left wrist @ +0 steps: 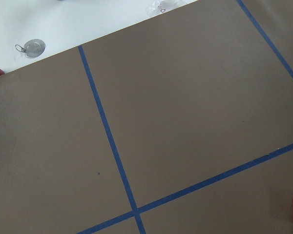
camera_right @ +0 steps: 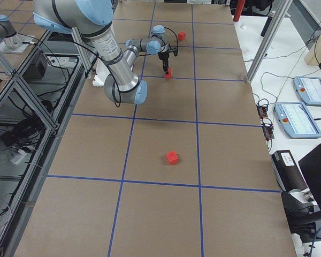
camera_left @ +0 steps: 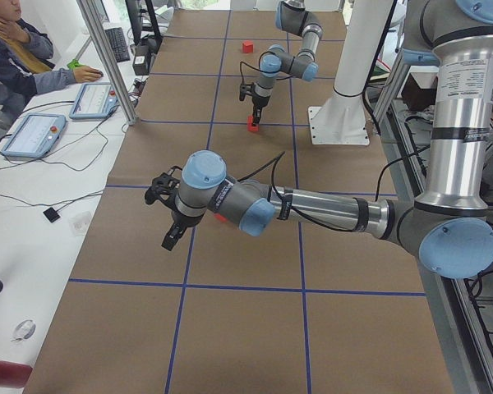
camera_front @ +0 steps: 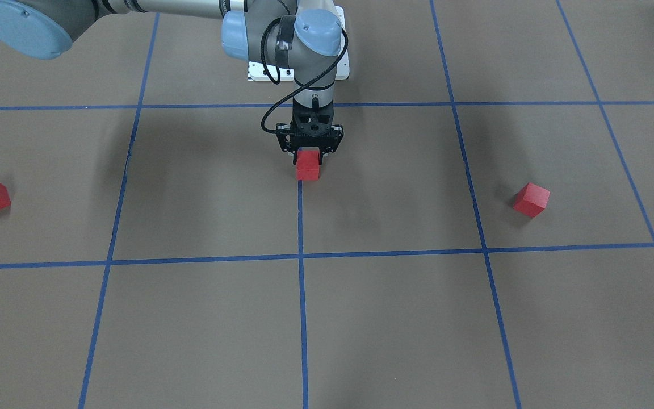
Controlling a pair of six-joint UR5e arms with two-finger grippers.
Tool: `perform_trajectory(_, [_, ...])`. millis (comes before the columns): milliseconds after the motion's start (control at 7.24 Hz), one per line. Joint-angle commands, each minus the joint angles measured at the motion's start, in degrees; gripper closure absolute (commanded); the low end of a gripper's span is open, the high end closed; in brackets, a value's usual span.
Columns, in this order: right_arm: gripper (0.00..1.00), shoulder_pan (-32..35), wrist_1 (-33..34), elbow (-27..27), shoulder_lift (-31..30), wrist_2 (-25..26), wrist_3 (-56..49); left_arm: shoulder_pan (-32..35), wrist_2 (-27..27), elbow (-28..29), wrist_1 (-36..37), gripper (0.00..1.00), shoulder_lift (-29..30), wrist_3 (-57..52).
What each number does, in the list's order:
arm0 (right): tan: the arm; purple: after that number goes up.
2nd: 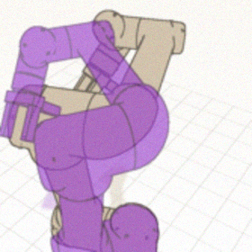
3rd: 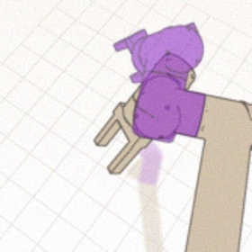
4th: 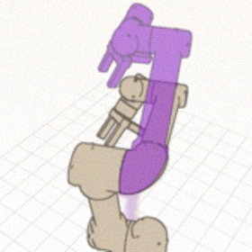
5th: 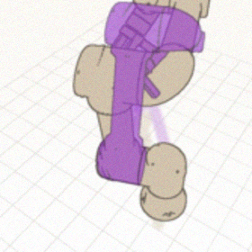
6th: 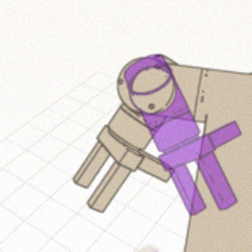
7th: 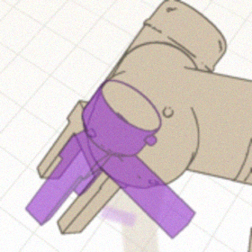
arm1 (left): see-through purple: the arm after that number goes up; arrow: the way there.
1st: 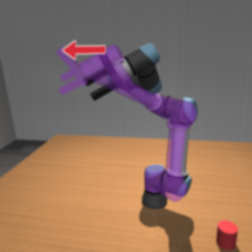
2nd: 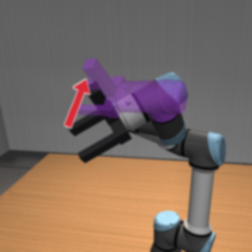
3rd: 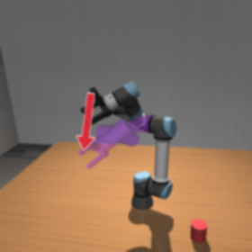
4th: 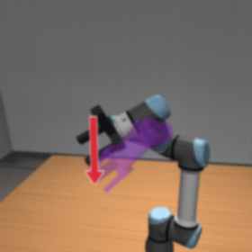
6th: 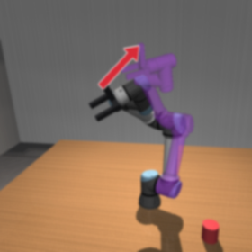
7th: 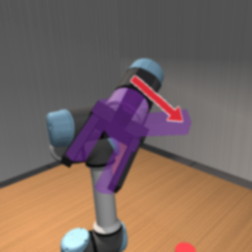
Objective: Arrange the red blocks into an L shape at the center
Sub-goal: 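Carry the red cube slightly nearer the robot and set it down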
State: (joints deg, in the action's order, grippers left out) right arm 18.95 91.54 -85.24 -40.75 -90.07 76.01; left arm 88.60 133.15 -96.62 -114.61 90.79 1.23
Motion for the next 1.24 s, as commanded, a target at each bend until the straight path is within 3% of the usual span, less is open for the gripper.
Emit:
perform_trajectory(0, [0.04, -0.1, -0.5, 0.2, -0.2, 0.9, -0.3, 0.0, 0.0, 0.0, 0.0, 0.00, 0.0, 0.0])
perform_trajectory(690, [0.01, 2.6, 0.6, -3.4, -0.5, 0.6, -2.4, 0.0, -0.1, 0.0, 0.0, 0.00, 0.0, 0.1])
perform_trajectory(1104, [0.01, 15.2, 5.3, -15.9, -7.5, -10.5, -12.3, -2.9, -0.1, -0.1, -0.2, 0.00, 0.7, 2.4])
